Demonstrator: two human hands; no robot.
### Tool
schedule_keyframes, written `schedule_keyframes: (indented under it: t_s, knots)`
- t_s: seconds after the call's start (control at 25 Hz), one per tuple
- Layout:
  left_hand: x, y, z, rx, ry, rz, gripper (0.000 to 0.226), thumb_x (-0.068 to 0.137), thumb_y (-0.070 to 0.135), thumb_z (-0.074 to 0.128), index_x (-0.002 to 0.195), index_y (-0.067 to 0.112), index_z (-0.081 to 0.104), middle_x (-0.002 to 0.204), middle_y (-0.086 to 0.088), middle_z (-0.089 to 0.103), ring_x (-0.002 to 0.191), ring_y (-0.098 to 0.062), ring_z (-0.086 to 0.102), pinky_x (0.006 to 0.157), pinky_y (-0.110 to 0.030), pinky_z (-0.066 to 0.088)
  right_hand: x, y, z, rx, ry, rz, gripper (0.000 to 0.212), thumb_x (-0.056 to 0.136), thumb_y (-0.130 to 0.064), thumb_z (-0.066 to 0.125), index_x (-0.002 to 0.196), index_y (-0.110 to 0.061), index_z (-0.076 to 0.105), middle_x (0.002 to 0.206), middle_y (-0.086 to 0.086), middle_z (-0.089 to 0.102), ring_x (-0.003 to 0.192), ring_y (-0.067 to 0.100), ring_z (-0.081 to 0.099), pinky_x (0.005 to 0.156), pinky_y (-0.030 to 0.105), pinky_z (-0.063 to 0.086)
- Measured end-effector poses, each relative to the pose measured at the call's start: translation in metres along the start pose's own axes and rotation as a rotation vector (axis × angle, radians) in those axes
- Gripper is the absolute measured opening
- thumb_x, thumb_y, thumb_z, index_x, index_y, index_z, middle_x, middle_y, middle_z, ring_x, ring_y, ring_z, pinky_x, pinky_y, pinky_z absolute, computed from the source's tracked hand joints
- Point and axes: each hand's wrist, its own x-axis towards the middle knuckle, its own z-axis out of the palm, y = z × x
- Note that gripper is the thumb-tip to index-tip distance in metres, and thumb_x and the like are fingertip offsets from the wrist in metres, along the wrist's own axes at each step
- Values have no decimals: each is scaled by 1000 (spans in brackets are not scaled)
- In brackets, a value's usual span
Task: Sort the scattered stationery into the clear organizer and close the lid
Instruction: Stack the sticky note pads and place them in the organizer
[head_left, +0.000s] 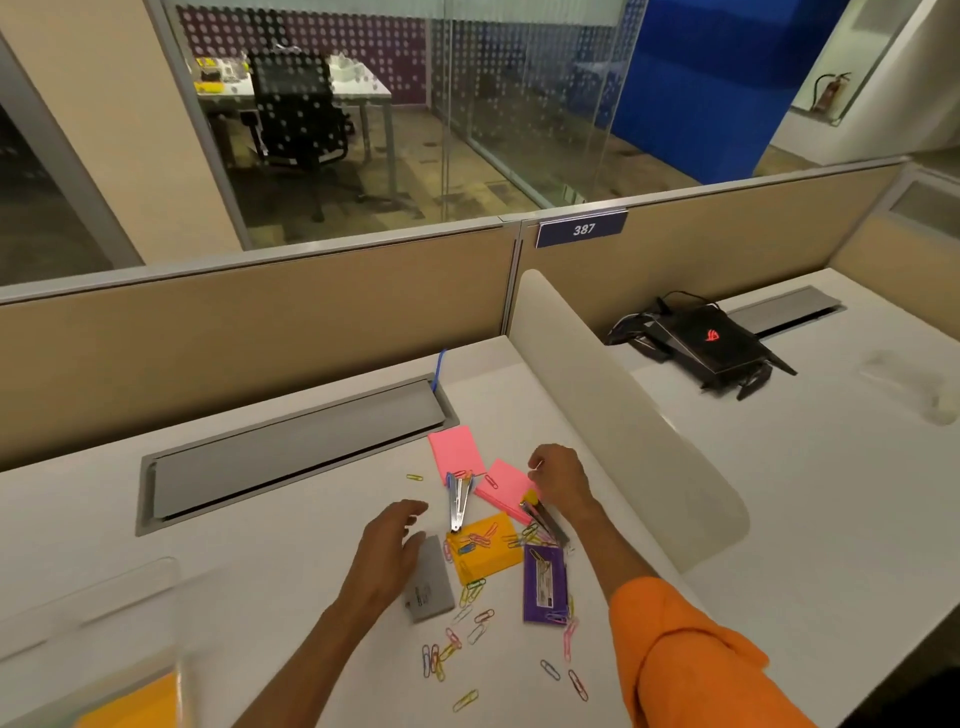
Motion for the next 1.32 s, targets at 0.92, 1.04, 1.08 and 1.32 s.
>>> schedule_keyframes:
  t_s: [0.92, 1.04, 1.08, 1.32]
  knots:
    - [219, 34, 27, 789, -292, 56, 71, 63, 44, 87, 118, 20, 51, 121, -5, 53, 114, -24, 49, 97, -43, 38, 56, 33, 33, 144, -246, -66, 22, 75, -7, 78, 94, -6, 66, 98, 9, 69, 78, 15, 57, 64, 22, 45]
    - [223, 37, 27, 818, -302, 35, 69, 59, 47, 89, 112, 22, 52, 116, -3, 55, 113, -24, 49, 98, -44, 35, 48, 40, 31, 235, -207, -62, 21, 75, -7, 79, 91, -8, 66, 91, 4, 68, 76, 14, 59, 62, 17, 45]
    - [223, 38, 26, 824, -296, 31, 68, 58, 48, 89, 110, 23, 53, 115, -3, 55, 113, -24, 49, 98, -44, 35, 45, 41, 30, 258, -199, -65, 20, 76, -8, 79, 90, -9, 65, 88, 1, 66, 75, 13, 59, 61, 16, 45]
    - [211, 40, 21, 705, -300, 13, 61, 58, 42, 90, 92, 26, 42, 95, 4, 51, 99, -21, 53, 89, -40, 33, 31, 47, 22, 371, -149, -98, 19, 78, -9, 78, 84, -17, 62, 79, -7, 64, 64, 4, 59, 51, 10, 45]
